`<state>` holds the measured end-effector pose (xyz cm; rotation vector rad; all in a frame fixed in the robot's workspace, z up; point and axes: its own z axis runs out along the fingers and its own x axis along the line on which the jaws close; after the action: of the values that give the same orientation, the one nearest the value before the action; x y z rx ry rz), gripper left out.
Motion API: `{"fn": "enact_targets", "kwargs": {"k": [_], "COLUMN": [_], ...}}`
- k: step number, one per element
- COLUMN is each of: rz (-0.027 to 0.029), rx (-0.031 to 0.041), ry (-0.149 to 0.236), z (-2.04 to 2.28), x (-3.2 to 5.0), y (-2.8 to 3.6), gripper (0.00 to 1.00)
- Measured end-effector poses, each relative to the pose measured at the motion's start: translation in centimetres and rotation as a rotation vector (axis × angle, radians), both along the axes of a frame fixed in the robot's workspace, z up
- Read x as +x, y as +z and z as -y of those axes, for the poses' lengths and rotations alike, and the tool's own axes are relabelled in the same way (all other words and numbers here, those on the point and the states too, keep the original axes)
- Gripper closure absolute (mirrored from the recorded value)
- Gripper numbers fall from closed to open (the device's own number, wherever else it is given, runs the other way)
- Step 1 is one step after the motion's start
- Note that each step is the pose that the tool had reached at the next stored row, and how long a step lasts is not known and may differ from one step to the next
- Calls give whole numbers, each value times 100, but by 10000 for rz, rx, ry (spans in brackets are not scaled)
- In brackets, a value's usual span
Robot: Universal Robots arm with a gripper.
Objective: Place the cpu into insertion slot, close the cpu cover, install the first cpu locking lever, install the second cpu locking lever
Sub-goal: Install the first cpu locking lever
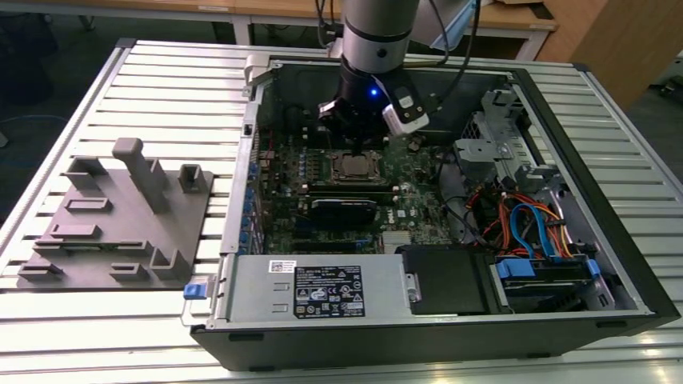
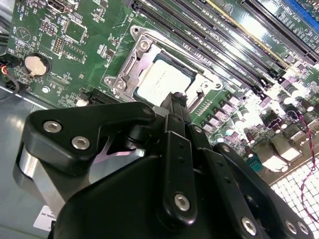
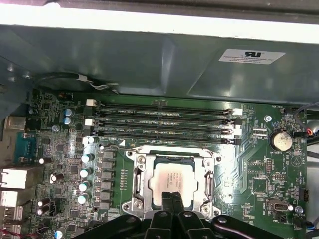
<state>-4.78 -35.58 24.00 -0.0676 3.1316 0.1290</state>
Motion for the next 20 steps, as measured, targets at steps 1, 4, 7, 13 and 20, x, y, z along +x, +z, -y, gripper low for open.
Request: {"fn": "enact_targets", "kwargs": {"k": [1, 4, 7, 13, 20], "rz": [4, 4, 4, 5, 4], "rx": [-1, -1, -1, 0, -1], "ry": [0, -1, -2, 0, -1], "z": [0, 0, 0, 1, 0], "x": [-9, -9, -13, -44, -126], "y": [0, 0, 0, 0, 0], "gripper": [90, 90, 90, 90, 90]}}
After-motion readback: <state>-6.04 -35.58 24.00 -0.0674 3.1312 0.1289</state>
